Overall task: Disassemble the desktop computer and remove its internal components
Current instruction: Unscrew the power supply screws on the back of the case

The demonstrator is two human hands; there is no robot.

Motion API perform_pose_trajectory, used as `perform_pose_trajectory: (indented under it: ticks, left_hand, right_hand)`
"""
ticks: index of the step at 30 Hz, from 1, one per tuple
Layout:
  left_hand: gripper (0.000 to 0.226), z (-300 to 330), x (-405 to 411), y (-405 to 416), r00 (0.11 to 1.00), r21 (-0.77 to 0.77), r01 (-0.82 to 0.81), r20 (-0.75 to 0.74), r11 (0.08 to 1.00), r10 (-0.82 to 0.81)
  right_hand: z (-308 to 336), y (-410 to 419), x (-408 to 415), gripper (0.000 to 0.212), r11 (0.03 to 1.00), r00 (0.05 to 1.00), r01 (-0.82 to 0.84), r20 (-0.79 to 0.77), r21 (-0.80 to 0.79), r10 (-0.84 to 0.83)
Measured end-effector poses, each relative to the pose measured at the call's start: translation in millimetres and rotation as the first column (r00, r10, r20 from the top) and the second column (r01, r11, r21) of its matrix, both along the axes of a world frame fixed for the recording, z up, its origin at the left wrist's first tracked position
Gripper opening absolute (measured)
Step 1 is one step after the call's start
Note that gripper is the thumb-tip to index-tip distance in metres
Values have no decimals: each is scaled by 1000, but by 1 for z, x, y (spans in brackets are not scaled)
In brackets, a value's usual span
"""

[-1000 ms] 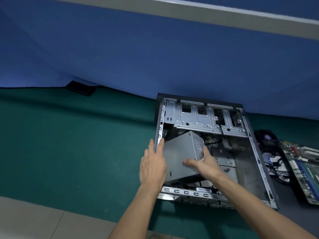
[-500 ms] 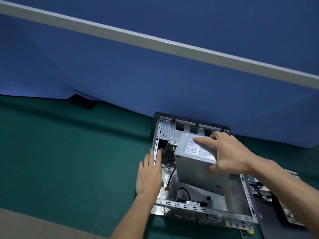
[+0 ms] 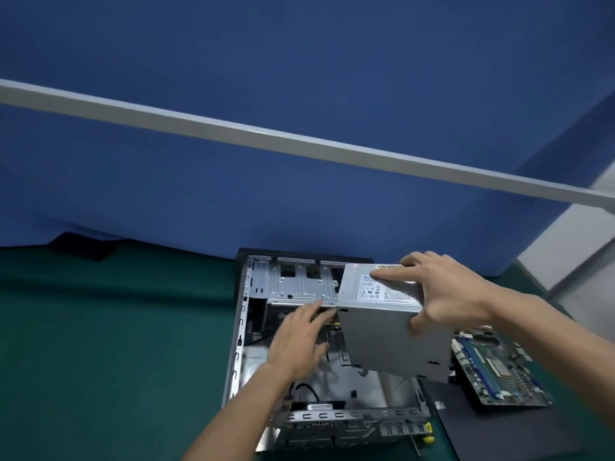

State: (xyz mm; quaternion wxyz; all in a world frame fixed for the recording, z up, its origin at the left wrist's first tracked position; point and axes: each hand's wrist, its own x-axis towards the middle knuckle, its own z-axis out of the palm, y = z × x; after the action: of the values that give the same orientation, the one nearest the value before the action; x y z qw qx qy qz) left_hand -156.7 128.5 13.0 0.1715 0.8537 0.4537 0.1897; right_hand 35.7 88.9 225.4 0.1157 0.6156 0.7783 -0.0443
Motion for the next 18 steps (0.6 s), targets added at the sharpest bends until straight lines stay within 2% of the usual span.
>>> perform_pose_trajectory:
  ticks: [2,4,8,10,14,16,18]
  left_hand:
    - [50,5,23,0,991,-108,-16,134,994,30]
    - [40,8,35,2,985,-145,-43,159,988,67]
    - [29,15,33,10,990,114,22,-138,993,-6]
    - [24,22,24,11,970,189,41,-245,981,7]
    - [23,33,4,9,926,267,36,-371,963,69]
    - [20,33,0,11,882,220,16,-462,975,90]
    - [31,31,-5,13,858,206,-49,-492,977,147]
  right_hand:
    - [7,-4,7,89,999,999,36,-40,11,-36]
    - [8,-7,13,87,997,994,71,-83,10,-70]
    - [-3,-10,22,87,990,971,130,-195,-48,-137]
    - [-11,-10,26,88,985,946,156,-277,-67,-169]
    - [-26,-10,26,99,971,859,216,-454,-99,-237]
    - [-31,-10,22,106,971,878,223,-416,-84,-237]
    - [-35,-10,16,107,979,912,198,-357,-43,-200]
